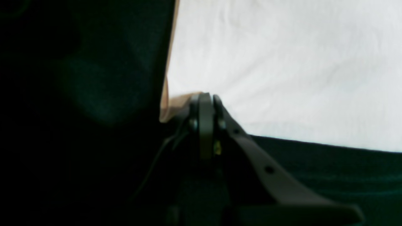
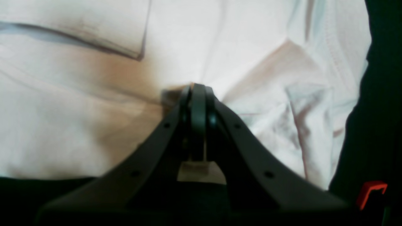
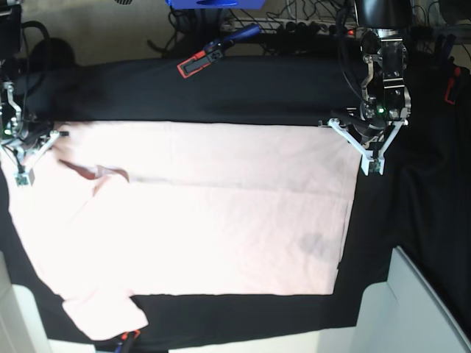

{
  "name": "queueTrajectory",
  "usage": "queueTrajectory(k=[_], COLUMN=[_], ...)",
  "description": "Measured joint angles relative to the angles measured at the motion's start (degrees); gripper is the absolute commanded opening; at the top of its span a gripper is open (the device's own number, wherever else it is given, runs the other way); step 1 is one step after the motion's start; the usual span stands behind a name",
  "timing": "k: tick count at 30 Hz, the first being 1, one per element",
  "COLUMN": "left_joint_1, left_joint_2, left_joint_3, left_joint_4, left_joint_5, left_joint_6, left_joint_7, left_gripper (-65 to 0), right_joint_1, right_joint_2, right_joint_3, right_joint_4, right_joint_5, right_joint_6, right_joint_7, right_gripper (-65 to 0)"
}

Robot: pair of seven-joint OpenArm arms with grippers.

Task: Fold the T-shirt properly
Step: 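Grasp the shirt edge with both grippers and tug it taut, then pull the shirt edge outward with both grippers and release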

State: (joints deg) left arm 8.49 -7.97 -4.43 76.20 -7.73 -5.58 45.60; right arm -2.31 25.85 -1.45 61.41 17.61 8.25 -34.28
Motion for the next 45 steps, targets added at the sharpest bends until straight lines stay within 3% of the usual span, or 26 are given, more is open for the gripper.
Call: queueTrajectory(k=[11,18,21,23,28,39,45], left_joint_1=[4.4,4.3,5.5,7.0,7.6,0.1,-6.6], left_joint_2=[0.0,0.0,0.0,0.2,2.0,2.3,4.6], left_joint_3=[-0.1,-0.1,-0.1,-0.1,-4.6,-4.8,-4.5], left_joint_4=[0.5,0.9,4.6,7.0,12.9,19.3,12.7], left_joint_5=[-0.5,-0.4,0.2,0.9,2.0,2.3,2.3], left_joint_6=[0.0,0.0,0.3,0.9,1.0,1.0,1.0], left_joint_7=[-7.5,-6.8,0.2,2.0,14.9,22.0,20.4], left_gripper=[-65.0,-65.0,-65.0,-65.0,-65.0,-65.0,-65.0], right_joint_1=[-0.9,-1.0,-0.9,-1.4,-3.3,1.7,2.0], right_joint_2=[0.0,0.0,0.0,-0.3,-0.4,-0.4,-0.5], right_joint_3=[0.1,0.1,0.1,1.8,4.6,4.7,4.7], right_joint_4=[0.2,0.2,0.5,2.3,7.4,9.5,9.2], right_joint_5=[0.0,0.0,0.0,0.0,-0.4,-0.4,-0.4], right_joint_6=[0.0,0.0,0.0,0.1,0.6,0.7,0.7], right_joint_7=[1.2,1.3,1.0,-1.8,-6.8,-9.0,-8.7], right_gripper=[-65.0,-65.0,-65.0,-65.0,-65.0,-65.0,-65.0])
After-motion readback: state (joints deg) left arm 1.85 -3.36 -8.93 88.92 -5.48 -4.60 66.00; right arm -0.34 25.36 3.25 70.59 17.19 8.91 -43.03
